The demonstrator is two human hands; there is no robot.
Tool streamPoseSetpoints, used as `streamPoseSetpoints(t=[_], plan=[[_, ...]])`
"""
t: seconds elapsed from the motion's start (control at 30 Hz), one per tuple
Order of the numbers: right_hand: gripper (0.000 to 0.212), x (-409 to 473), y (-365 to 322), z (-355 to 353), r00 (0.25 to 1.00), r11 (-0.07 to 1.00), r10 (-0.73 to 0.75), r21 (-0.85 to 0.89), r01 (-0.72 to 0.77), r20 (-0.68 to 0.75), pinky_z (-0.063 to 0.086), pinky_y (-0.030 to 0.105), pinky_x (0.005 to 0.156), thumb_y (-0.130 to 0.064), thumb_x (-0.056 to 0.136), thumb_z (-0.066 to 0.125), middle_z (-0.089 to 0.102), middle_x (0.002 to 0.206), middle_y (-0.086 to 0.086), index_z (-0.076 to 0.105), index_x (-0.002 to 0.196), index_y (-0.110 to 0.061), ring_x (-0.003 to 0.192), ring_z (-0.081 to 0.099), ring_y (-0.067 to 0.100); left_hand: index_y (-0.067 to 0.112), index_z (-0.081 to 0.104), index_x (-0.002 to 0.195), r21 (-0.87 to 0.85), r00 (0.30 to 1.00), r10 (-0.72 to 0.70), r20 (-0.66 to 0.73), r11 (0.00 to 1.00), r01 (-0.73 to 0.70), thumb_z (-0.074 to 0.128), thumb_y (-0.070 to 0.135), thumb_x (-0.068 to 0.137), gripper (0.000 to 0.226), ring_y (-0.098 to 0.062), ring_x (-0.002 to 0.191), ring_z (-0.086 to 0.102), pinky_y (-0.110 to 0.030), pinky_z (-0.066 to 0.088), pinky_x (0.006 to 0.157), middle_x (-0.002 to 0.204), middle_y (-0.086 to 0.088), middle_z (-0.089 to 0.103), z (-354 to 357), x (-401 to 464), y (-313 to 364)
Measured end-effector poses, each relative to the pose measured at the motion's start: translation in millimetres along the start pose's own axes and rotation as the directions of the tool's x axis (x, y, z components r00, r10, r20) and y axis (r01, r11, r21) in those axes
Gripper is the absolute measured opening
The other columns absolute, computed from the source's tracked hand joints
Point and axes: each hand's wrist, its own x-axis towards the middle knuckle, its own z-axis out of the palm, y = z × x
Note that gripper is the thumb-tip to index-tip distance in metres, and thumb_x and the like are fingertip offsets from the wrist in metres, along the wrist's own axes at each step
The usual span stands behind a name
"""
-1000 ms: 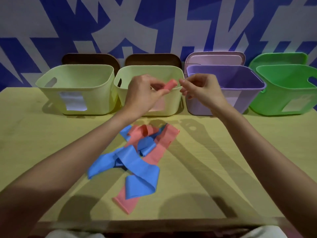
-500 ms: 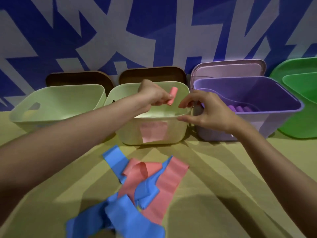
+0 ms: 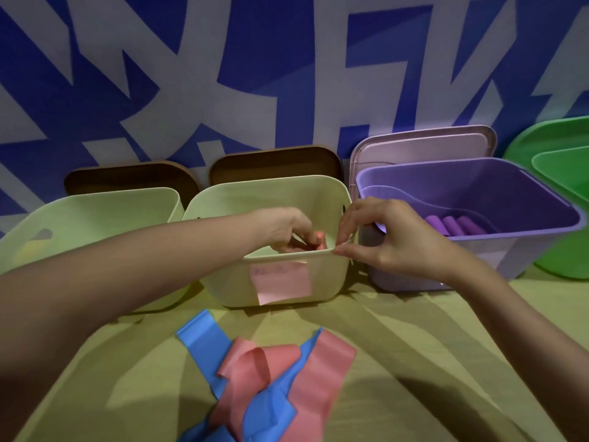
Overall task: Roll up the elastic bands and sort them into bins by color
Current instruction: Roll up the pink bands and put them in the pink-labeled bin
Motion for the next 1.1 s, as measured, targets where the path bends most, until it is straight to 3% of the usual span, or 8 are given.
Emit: streamPoseSetpoints(t=[0.07,0.23,0.47,0.57,0.73,0.87,0.97,1.1], plan=[[0.012,0.3,0.8,0.4,1.0,1.0,-0.004,0.0,0.004,0.002,0.051,0.04,0.08,-0.028,0.076,0.078,0.068,0.088,-0.005,0.075,0.082,-0.017,0.087,0.063,0.012,0.007,0.055,0.07,0.036,1.0,0.01,-0.001,0.999,-0.01,0.056,0.001,0.093,0.023,-0.011,0.042,0.057,-0.016,0.043,0.034,0.045,-0.002,0.06,2.8,-1.1,0.3],[0.015,0.6,1.6,1.0,1.0,1.0,0.003,0.003,-0.003,-0.003,0.051,0.038,0.08,-0.03,0.076,0.078,0.068,0.088,-0.006,0.075,0.081,-0.016,0.088,0.063,0.011,0.005,0.057,0.073,0.066,0.999,0.025,0.022,0.997,-0.026,0.056,0.002,0.092,0.019,-0.013,0.064,0.054,-0.02,0.045,0.054,0.071,-0.005,0.058,7.7,3.2,3.8],[0.015,0.9,1.8,1.6,1.0,1.0,0.021,-0.016,-0.021,-0.012,0.05,0.039,0.08,-0.029,0.076,0.079,0.068,0.088,-0.005,0.075,0.082,-0.016,0.088,0.063,0.011,0.006,0.052,0.072,0.262,0.989,0.149,0.011,0.954,-0.146,0.059,0.003,0.091,0.021,-0.014,0.058,0.05,-0.026,0.05,0.066,0.069,-0.006,0.051,9.3,8.3,7.3],[0.014,0.9,0.2,0.9,1.0,0.999,0.028,-0.031,-0.029,-0.009,0.05,0.04,0.08,-0.028,0.075,0.079,0.068,0.087,-0.004,0.075,0.081,-0.016,0.087,0.063,0.012,0.006,0.054,0.074,0.326,0.984,0.179,0.019,0.929,-0.176,0.065,0.01,0.089,0.018,-0.013,0.058,0.049,-0.025,0.047,0.058,0.068,-0.005,0.051,2.7,5.9,7.4],[0.015,1.5,-5.6,-1.0,0.999,0.996,0.036,-0.087,-0.036,-0.006,0.049,0.04,0.081,-0.027,0.075,0.081,0.069,0.091,-0.004,0.075,0.085,-0.018,0.089,0.062,0.014,0.004,0.065,0.104,0.369,0.988,0.138,0.064,0.917,-0.152,0.062,0.035,0.091,0.034,-0.017,0.073,0.058,-0.027,0.049,0.07,0.086,-0.008,0.062,-16.6,-11.8,5.4],[0.032,-2.3,-16.0,-1.9,0.998,0.977,0.028,-0.212,-0.038,-0.05,0.047,0.03,0.082,-0.034,0.077,0.079,0.064,0.105,-0.004,0.071,0.104,-0.019,0.091,0.054,0.009,0.004,0.059,0.113,0.265,0.974,0.226,0.032,0.937,-0.226,0.056,0.032,0.095,0.033,-0.019,0.086,0.062,-0.032,0.05,0.083,0.099,-0.01,0.066,-34.8,-38.1,-1.7],[0.041,-9.7,-31.4,-2.5,0.995,0.962,0.005,-0.272,-0.032,-0.098,0.037,0.019,0.087,-0.03,0.08,0.076,0.056,0.12,0.003,0.063,0.117,-0.016,0.106,0.05,0.011,0.002,0.054,0.114,0.196,0.903,0.429,-0.032,0.889,-0.415,0.056,0.022,0.096,0.027,-0.02,0.088,0.065,-0.033,0.054,0.081,0.099,-0.011,0.066,-40.8,-62.4,-11.3],[0.036,-29.6,-58.7,0.4,0.979,0.968,-0.045,-0.252,-0.007,-0.2,0.035,0.007,0.083,-0.022,0.085,0.071,0.052,0.122,0.005,0.061,0.118,-0.012,0.105,0.048,0.008,0.006,0.063,0.107,0.268,0.662,0.699,-0.271,0.716,-0.645,0.059,0.015,0.093,0.017,-0.016,0.087,0.068,-0.026,0.054,0.07,0.096,-0.008,0.07,-38.6,-98.9,-28.0]])
